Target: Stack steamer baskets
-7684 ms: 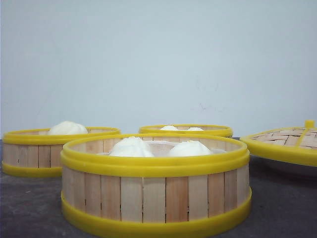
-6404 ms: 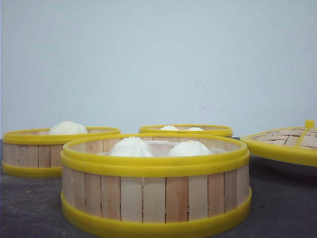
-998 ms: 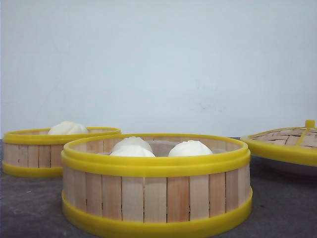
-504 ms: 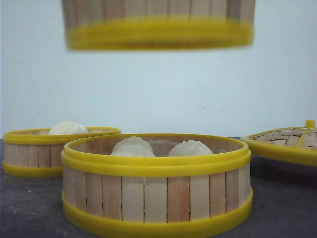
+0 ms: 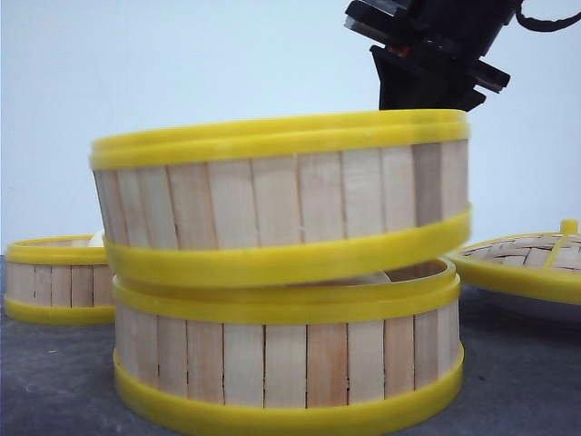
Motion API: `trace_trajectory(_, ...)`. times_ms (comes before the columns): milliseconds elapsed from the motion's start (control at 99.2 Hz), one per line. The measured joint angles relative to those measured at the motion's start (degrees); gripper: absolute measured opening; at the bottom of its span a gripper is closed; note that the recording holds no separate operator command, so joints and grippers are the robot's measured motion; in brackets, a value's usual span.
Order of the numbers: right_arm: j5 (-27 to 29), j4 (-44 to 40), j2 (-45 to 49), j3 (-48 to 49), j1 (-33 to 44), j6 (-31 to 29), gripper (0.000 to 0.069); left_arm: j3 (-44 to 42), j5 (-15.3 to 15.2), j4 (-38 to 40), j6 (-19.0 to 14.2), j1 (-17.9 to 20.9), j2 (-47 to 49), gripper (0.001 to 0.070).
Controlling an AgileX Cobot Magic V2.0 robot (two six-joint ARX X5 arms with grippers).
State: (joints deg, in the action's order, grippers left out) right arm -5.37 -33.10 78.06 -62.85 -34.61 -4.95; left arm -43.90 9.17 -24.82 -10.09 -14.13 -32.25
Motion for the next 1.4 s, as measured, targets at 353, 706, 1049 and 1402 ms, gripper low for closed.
trace_trajectory(353, 0.07, 1.33, 2.99, 0.00, 0.00, -0.44, 0.0028, 0.00, 0.02, -0.31, 0.00, 0.00, -0.02, 0.0428)
trace_trajectory(706, 3.87, 0.48, 3.39, 0.00, 0.24, -0.46, 0.0027, 0.00, 0.02, -0.44, 0.00, 0.00, -0.02, 0.0428)
trace_trajectory(1049, 3.69, -0.68, 4.00, 0.00, 0.94, -0.46, 0.0026, 0.00, 0.02, -0.35, 0.00, 0.00, -0.02, 0.0428)
trace_trajectory(1402, 4.11, -0.94, 5.70, 0.00, 1.03, -0.87, 0.0101, 0.00, 0.02, -0.31, 0.00, 0.00, -0.02, 0.0428)
